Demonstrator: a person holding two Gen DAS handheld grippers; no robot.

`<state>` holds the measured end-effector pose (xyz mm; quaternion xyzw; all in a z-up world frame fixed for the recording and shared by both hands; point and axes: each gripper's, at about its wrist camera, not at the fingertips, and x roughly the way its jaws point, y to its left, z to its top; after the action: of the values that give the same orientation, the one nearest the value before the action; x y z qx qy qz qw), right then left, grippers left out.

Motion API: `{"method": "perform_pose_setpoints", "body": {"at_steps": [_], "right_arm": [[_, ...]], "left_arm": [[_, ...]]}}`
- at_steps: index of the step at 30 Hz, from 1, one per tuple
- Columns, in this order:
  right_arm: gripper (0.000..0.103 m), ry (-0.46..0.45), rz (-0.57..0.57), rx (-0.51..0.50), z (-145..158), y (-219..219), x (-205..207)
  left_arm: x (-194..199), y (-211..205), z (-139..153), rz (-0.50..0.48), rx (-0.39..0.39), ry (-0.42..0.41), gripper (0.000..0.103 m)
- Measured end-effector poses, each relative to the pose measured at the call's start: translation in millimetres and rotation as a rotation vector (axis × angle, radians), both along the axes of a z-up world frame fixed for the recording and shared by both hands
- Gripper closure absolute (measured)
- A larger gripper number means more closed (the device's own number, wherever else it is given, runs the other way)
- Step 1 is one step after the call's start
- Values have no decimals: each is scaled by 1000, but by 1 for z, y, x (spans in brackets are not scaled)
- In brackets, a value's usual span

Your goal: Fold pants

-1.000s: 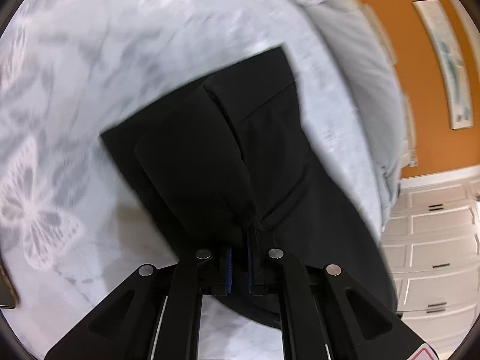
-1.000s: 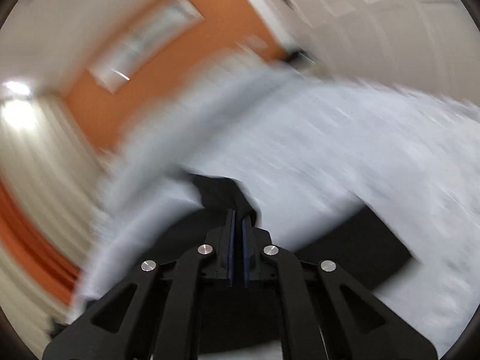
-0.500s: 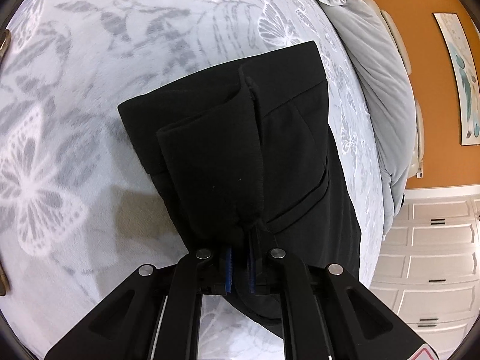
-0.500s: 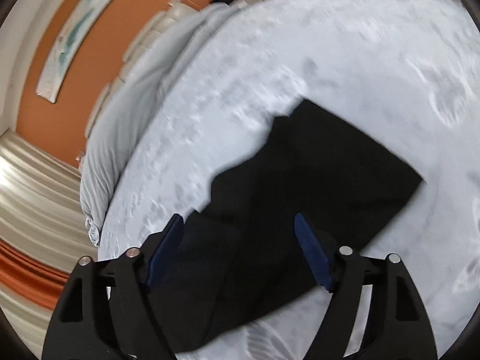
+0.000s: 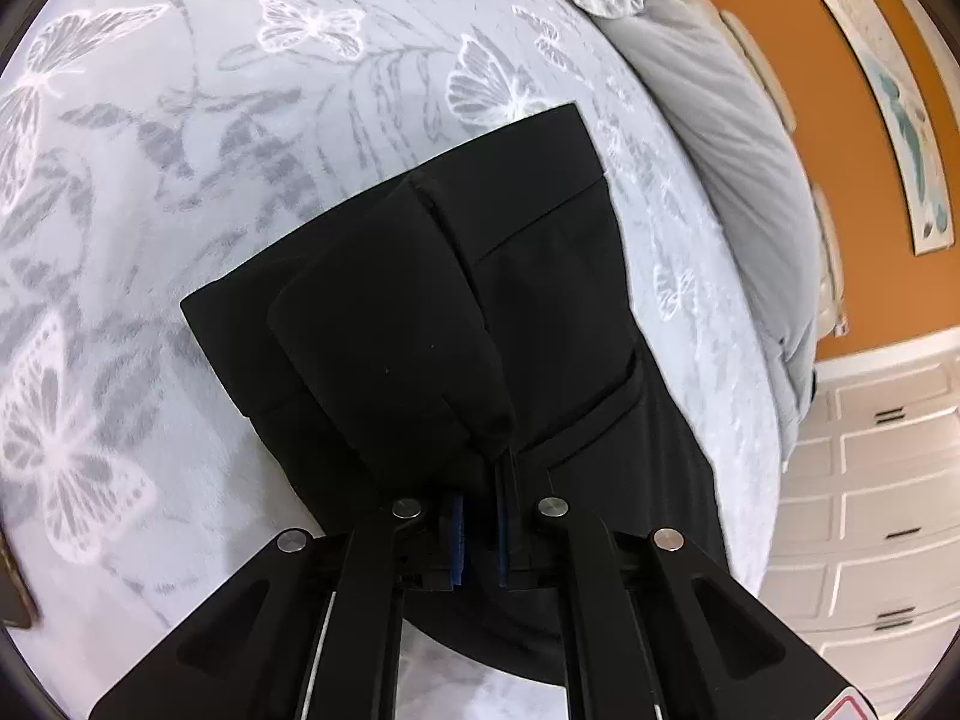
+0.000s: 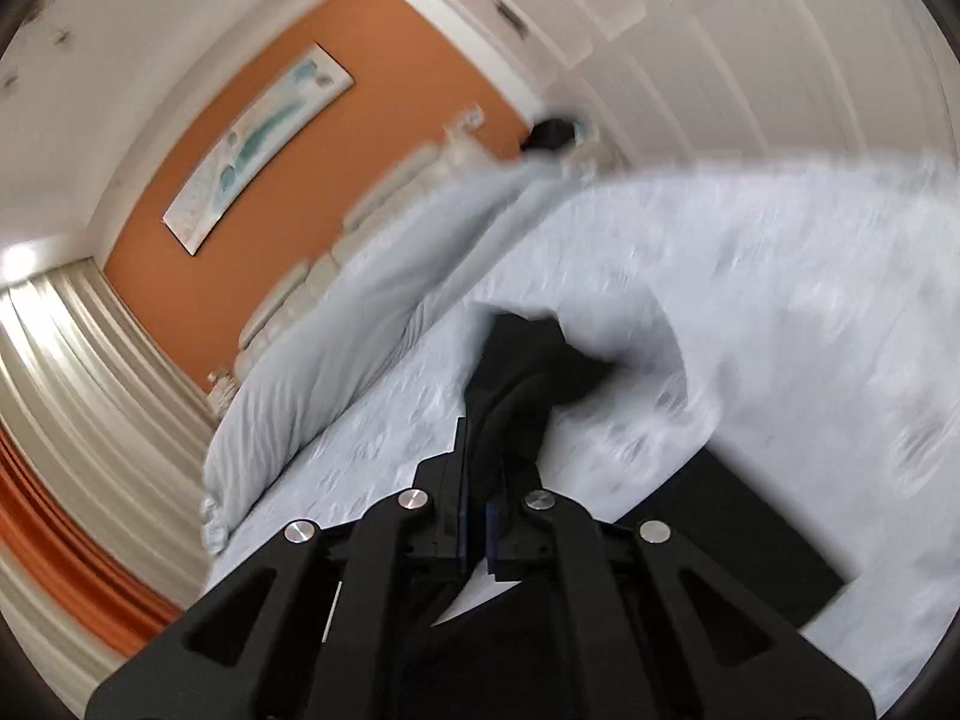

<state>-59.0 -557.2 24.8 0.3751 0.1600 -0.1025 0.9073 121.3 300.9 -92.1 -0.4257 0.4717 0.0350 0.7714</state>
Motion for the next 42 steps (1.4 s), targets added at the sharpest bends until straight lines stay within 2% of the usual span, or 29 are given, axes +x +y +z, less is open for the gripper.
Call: {"method": "perform_pose_setpoints", "body": {"at_steps": [2,3,4,5,6,7,9,10,11,15,18,20,21,22,23,24,25,27,28,29,30,31,33,34,35,37,38,40,42], "right_arm": [[99,130,-59,58,-46,-20,-15],[99,233,-69,131,-80,-29,-15],[99,376,-53,229,-119,-39,-13],[98,458,-43,268,-138,-42,-12],[96,445,-22,280,-144,-43,-14],[86,425,-14,261,-138,-45,-16],[52,400,-19,238,-123,-45,-20],[25,366,-31,236,-116,-45,-25],[19,356,-50,238,-112,-43,-29],[19,316,-37,343,-109,-45,-34],[18,231,-51,416,-104,-52,-40],[21,264,-59,415,-113,-56,-34],[28,296,-59,395,-116,-54,-34],[57,329,-46,357,-121,-52,-26],[103,349,-18,327,-124,-50,-18],[102,373,3,307,-124,-48,-9],[103,360,6,285,-114,-44,1],[103,186,60,221,-67,-32,12],[103,42,91,171,-28,-23,11],[103,-44,106,131,-4,-16,7],[103,-89,105,82,12,-12,4],[103,-88,85,40,15,-13,0],[103,43,36,65,-22,-29,0],[103,164,13,119,-59,-40,1],[103,253,13,165,-88,-46,4],[103,440,24,167,-129,-45,13],[102,471,43,145,-135,-41,18],[97,470,47,130,-133,-40,19],[91,478,38,152,-129,-43,18]], "left_arm": [[1,-1,-10,-16,-24,28,97],[2,-1,-12,-19,-26,33,97],[1,-3,-12,-21,-15,33,97],[1,-3,-10,-25,0,32,97],[1,-3,-9,-26,8,32,97],[0,-3,-9,-23,10,31,97],[0,-3,-9,-13,6,27,97],[-1,-2,-10,-13,5,26,97],[-2,-2,-10,-5,-1,25,97],[-7,3,-14,13,-21,20,96],[-12,4,-14,11,-17,20,96],[-13,4,-14,10,-17,22,96],[-13,3,-13,12,-14,22,96],[-13,1,-11,13,-4,20,97],[-13,-1,-8,17,14,15,98],[-13,-4,-1,24,38,-6,99],[-14,-6,7,31,47,-42,99],[-16,-9,41,34,47,-216,99],[-18,-9,56,28,38,-299,99],[-20,-9,69,21,42,-352,99],[-20,-8,74,25,70,-365,99],[-19,-5,73,31,106,-353,99],[-10,4,49,27,140,-234,99],[-5,11,26,12,115,-144,98],[-4,13,9,1,77,-89,98],[-3,12,-10,-25,69,-9,97],[-5,9,-10,-40,93,-14,96],[-5,9,-7,-62,119,-13,93],[-9,13,-10,-43,81,-3,92]]}}
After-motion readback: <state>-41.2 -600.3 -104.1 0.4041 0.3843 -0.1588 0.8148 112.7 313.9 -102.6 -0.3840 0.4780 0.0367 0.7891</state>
